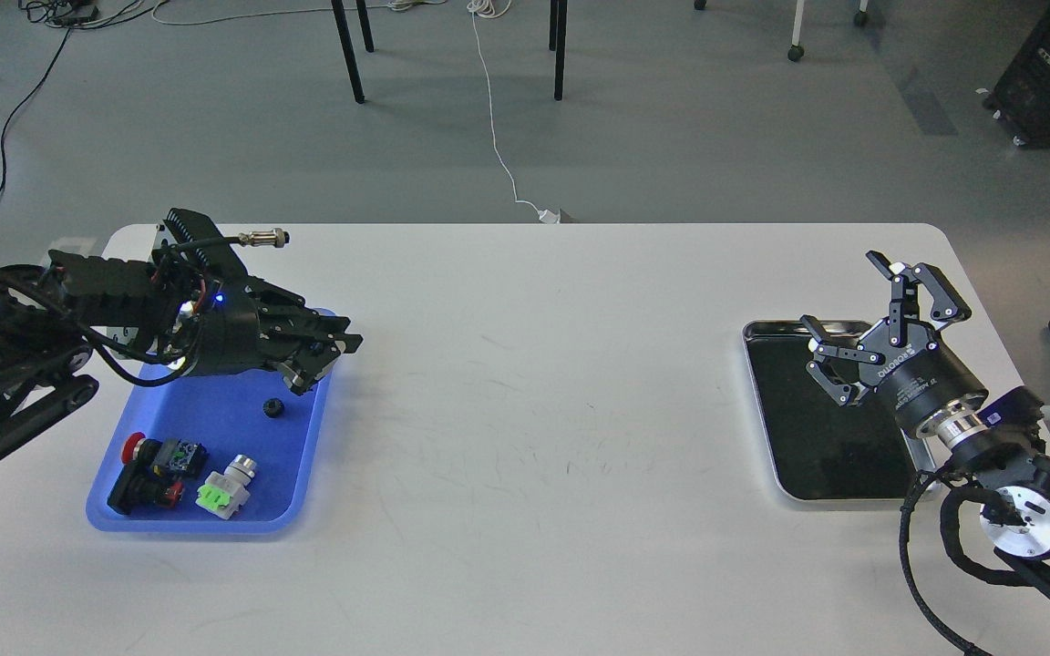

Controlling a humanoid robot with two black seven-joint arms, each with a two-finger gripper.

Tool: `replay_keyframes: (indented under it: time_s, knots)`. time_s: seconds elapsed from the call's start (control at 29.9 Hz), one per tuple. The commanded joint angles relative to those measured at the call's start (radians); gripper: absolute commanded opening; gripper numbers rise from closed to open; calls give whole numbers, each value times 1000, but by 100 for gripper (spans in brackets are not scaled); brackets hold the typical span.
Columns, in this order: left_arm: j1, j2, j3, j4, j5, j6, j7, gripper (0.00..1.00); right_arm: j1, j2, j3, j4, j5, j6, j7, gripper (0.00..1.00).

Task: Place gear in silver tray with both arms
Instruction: 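Carry the black gear with the left gripper toward the table center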

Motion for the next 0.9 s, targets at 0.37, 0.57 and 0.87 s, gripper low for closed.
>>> replay_keyframes:
  time_s: [0.37, 0.57, 0.87]
  knots:
    - [-198, -292, 121, 19, 0, -89, 0, 19, -3, -1, -3, -1, 0, 0, 0, 99]
    - [-229, -409, 157, 74, 0, -89, 0, 19, -3, -5, -3, -1, 0, 0, 0, 99]
    - [-244, -557, 221, 172, 0, -89, 0, 19, -3, -4, -6, -2, 0, 0, 0, 99]
